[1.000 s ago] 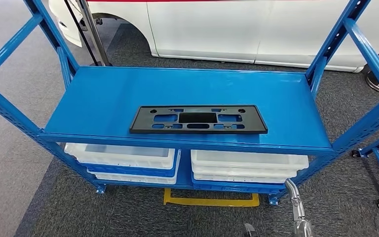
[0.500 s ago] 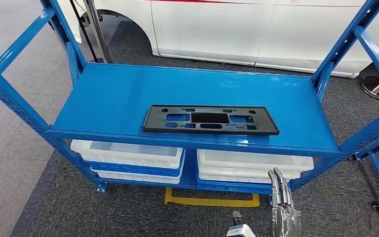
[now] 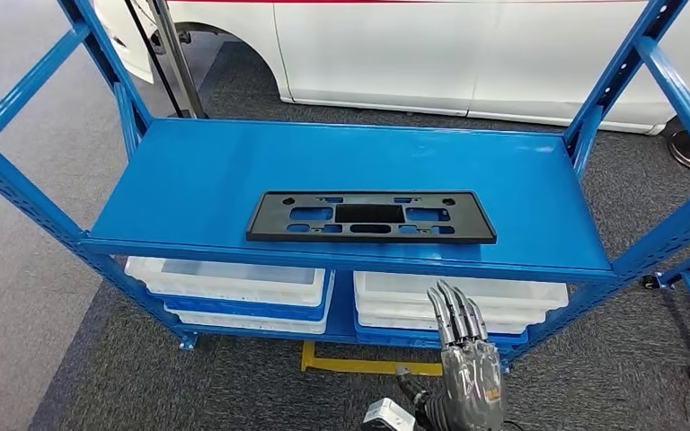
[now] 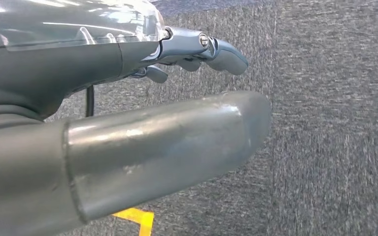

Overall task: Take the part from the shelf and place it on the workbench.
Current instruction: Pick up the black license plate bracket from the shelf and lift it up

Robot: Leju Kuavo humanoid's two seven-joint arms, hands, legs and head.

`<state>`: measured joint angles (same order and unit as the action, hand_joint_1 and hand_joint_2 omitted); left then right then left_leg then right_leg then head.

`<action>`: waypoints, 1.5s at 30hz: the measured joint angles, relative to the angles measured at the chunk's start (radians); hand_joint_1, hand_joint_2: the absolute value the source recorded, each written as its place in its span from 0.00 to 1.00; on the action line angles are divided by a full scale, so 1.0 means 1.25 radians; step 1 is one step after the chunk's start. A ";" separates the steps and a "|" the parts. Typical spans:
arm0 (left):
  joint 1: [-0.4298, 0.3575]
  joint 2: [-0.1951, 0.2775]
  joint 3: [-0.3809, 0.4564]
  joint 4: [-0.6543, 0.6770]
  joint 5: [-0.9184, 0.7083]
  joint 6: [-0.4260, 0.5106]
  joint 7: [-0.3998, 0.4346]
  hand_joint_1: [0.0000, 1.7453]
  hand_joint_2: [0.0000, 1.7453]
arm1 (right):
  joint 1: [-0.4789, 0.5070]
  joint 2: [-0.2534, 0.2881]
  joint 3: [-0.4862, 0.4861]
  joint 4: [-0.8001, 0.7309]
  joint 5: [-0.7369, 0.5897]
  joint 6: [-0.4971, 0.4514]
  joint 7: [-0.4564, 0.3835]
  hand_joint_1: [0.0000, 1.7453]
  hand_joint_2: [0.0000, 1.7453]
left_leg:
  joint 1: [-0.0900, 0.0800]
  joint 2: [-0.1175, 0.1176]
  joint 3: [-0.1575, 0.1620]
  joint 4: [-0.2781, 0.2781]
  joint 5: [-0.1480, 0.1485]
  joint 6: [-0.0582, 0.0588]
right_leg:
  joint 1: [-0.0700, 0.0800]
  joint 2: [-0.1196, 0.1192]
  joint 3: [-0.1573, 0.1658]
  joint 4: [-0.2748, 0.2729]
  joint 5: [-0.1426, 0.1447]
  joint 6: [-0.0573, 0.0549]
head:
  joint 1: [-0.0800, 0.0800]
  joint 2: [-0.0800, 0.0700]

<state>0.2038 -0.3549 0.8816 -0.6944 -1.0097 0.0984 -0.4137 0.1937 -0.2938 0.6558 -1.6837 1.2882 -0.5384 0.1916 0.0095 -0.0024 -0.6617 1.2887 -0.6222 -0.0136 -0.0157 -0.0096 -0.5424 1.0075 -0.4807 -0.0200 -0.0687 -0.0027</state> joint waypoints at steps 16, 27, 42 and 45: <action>-0.067 0.015 0.098 0.083 -0.097 -0.026 -0.030 0.00 0.00 | -0.098 0.080 -0.012 0.167 -0.020 0.016 -0.131 0.00 1.00 | -0.005 0.001 0.090 -0.228 0.123 0.043 | 0.000 0.004 -0.107 0.231 -0.100 0.036 | 0.001 0.000; -0.106 0.051 0.188 0.151 -0.177 -0.036 -0.050 0.00 0.00 | -0.137 0.175 -0.149 0.261 0.005 -0.044 -0.079 0.00 1.00 | -0.009 -0.001 0.060 -0.159 0.078 0.012 | 0.005 0.001 -0.004 -0.004 0.009 -0.007 | 0.001 0.000; -0.117 0.064 0.247 0.153 -0.209 -0.048 -0.061 0.00 0.00 | -0.123 0.219 -0.268 0.254 0.000 -0.047 -0.063 0.00 1.00 | 0.006 -0.001 0.085 -0.228 0.128 0.034 | 0.002 0.006 -0.036 0.073 -0.043 0.031 | 0.002 0.000; -0.119 0.065 0.263 0.153 -0.227 -0.055 -0.069 0.00 0.00 | -0.113 0.220 -0.314 0.248 -0.046 -0.047 -0.081 0.00 1.00 | 0.003 -0.001 0.083 -0.227 0.128 0.040 | 0.001 0.006 -0.107 0.221 -0.108 0.036 | 0.001 0.000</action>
<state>0.0547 -0.2739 1.2099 -0.5036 -1.2934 0.0301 -0.4998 0.0520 -0.0191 0.2630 -1.3734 1.2302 -0.5974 0.0898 0.0129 -0.0038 -0.5582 1.0047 -0.4617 0.0360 -0.0143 -0.0022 -0.6759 1.2838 -0.6163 0.0247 -0.0669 -0.0027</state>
